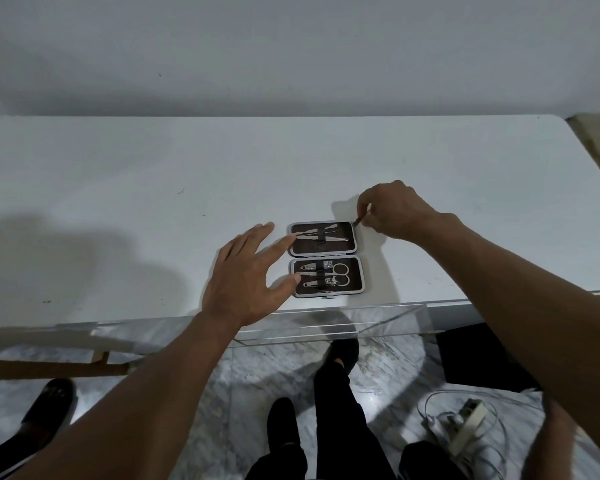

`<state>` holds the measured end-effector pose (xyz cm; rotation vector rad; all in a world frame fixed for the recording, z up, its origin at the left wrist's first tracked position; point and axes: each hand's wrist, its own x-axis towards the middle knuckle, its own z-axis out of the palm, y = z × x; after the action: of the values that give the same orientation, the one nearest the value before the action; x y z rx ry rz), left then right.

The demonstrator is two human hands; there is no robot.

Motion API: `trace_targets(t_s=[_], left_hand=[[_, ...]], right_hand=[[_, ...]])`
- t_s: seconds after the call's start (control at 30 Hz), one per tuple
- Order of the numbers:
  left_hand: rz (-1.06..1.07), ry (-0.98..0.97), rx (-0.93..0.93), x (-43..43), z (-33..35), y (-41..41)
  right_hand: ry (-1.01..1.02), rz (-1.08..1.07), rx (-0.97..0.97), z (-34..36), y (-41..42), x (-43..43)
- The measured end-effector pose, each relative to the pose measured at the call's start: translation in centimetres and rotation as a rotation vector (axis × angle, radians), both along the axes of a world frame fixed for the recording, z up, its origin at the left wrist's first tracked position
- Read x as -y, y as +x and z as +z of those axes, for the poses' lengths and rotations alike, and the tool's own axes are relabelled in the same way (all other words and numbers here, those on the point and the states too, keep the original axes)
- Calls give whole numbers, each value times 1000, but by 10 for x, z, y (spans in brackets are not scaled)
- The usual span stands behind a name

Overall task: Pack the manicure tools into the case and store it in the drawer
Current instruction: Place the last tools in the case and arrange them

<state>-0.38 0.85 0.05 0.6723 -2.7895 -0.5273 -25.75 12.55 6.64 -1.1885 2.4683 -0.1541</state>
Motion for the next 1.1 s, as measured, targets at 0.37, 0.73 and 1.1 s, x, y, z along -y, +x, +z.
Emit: trace_targets(t_s=[0.37,0.73,1.1], left_hand=[[3,-6,3,1,-1,0],[6,-1,-4,1,-1,0],[-2,0,9,2,-2,0]], right_hand=[[9,-44,-76,-1,-11,7],[63,-72,-92,6,-15,26],[117,-87,-60,3,-15,27]])
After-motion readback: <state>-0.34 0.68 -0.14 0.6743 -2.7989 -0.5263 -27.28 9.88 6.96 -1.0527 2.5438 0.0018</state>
